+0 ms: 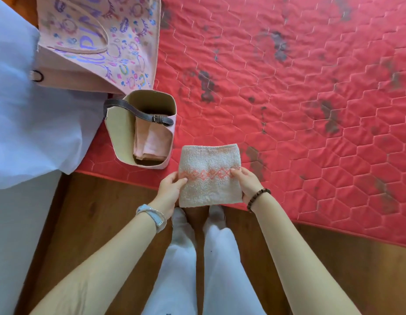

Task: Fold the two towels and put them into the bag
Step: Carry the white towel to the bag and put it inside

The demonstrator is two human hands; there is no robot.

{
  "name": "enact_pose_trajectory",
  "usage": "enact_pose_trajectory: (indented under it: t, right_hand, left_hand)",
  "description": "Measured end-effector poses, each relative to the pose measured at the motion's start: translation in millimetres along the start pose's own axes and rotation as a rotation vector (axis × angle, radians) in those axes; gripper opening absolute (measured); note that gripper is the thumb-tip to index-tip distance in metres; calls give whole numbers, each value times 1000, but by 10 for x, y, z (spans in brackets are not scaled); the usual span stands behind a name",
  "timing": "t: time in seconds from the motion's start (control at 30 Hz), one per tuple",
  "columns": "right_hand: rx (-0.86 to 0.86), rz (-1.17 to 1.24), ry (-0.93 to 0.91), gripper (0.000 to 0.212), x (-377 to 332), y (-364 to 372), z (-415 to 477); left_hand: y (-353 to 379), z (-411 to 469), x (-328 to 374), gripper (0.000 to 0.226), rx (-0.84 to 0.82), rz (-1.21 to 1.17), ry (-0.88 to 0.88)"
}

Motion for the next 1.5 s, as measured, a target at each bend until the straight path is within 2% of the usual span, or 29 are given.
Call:
enact_pose_trajectory:
  t: [0.07, 0.17, 0.27, 0.33, 0.43, 0.73, 0.83, 0.9, 0.93, 1.0, 1.07, 1.17, 1.27, 1.5]
  right_hand:
    - [25, 10, 18, 23, 187, 0, 163]
    - [31, -21, 55, 46, 485, 35, 483]
    - [48, 2, 60, 30, 647, 104, 810]
    - [61, -7, 57, 36, 697, 171, 1023]
    - [50, -68, 25, 20, 733, 319, 1304]
    - [68, -151, -23, 16, 909, 577, 1923]
    - [102, -166, -2, 19, 927, 568, 1925]
    - [106, -156, 2, 11, 896, 554, 1891]
    - [107, -136, 0, 15, 873, 543, 1867]
    - [138, -66, 14, 38, 804, 509, 1773]
    - [179, -11, -7, 41, 668, 476, 1616]
    - [198, 80, -71, 29, 377, 485, 1327]
    - [111, 205, -140, 19, -16, 655, 951]
    - [-154, 105, -253, 25, -565, 1412, 407]
  left_hand:
    - [35, 119, -171, 33, 30, -70, -41]
    - [24, 389, -398, 33, 79, -92, -95]
    - [-43, 736, -595, 34, 115, -69, -97]
    - [-67, 956, -671, 33, 128, -44, -84]
    - [-132, 1230, -760, 32, 187, -54, -70]
    - [-316, 1738, -975, 28, 265, -43, -73]
    - [-346, 1744, -1011, 30, 245, -14, -71]
    - [-380, 1730, -993, 39, 245, -8, -72]
    - [-402, 1705, -965, 46, 255, -17, -76]
    - [-430, 1596, -866, 50, 280, -26, -73]
    - [-453, 1409, -726, 43, 307, -36, -51]
    - [-499, 1044, -488, 24, 324, -6, 26]
    - [-602, 679, -211, 18, 332, 6, 116]
    - [-945, 348, 397, 27, 452, -101, 271]
Point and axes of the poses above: each hand's wrist, its own z-axis towards the middle knuckle, its own y-axis out of the palm, x = y × z, the point moved 5 cm from there along z, towards the middle knuckle, and after that the axes turned 2 degrees about y, right-handed, at the moved point
